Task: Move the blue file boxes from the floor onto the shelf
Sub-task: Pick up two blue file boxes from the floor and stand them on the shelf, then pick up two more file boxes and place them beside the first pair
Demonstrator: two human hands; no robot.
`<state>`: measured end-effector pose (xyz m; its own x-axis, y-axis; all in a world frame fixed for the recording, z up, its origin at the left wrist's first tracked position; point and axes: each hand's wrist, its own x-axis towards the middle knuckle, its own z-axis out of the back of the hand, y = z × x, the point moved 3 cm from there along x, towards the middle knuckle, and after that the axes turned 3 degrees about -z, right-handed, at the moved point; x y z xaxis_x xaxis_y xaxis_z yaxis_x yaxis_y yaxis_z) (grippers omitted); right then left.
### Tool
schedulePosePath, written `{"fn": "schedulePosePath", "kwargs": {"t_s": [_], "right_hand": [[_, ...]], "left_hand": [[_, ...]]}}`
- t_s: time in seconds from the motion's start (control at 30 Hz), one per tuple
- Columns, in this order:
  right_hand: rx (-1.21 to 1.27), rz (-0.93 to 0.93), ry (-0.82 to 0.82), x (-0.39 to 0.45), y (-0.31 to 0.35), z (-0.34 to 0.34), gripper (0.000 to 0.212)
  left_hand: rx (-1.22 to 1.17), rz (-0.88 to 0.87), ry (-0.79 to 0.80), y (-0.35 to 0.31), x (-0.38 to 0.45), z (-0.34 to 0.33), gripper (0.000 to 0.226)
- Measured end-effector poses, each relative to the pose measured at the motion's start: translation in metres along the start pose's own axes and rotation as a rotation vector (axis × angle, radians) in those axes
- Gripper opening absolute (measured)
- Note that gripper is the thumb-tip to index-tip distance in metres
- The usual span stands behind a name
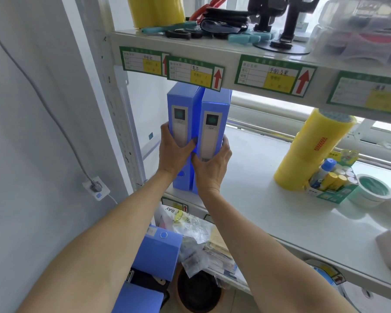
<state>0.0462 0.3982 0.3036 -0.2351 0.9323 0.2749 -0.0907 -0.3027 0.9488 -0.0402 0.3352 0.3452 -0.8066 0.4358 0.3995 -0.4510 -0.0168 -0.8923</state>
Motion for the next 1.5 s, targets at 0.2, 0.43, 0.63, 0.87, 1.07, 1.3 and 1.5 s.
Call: {"fn": "schedulePosePath", "kwargs": {"t_s": [0.2,0.43,0.63,0.87,1.07,1.3,1.5], "right_hand": [[-0.079,0.003,0.010,-0.005,0.003,0.005,0.093],[-0.126,0.013,-0.066,-0.031,0.014,0.046,0.081],[-0.096,0.194,0.008,-0.094,0.024,0.040,0.025],[-0.374,0.261,0.518,-0.150,-0.013,-0.026,0.023],[-0.863,0.221,1.077,-0.188,-0.079,-0.088,0.038],[-1.130,0.274,1.339,-0.218,-0.149,-0.139,0.041],[-1.261,0.384,1.348,-0.224,-0.203,-0.162,0.041]], "left_hand": [[-0.009,-0.018,0.055,0.007,-0.004,0.005,0.077],[0.088,-0.079,0.033,0.019,-0.033,0.020,0.080],[0.092,-0.023,-0.194,0.041,-0.071,0.069,0.050],[0.076,0.309,-0.504,0.098,-0.127,0.124,0.023],[0.272,0.808,-0.457,0.192,-0.196,0.172,0.038],[0.150,1.203,-0.428,0.280,-0.257,0.182,0.052],[0.028,1.565,-0.545,0.349,-0.314,0.191,0.069]]}}
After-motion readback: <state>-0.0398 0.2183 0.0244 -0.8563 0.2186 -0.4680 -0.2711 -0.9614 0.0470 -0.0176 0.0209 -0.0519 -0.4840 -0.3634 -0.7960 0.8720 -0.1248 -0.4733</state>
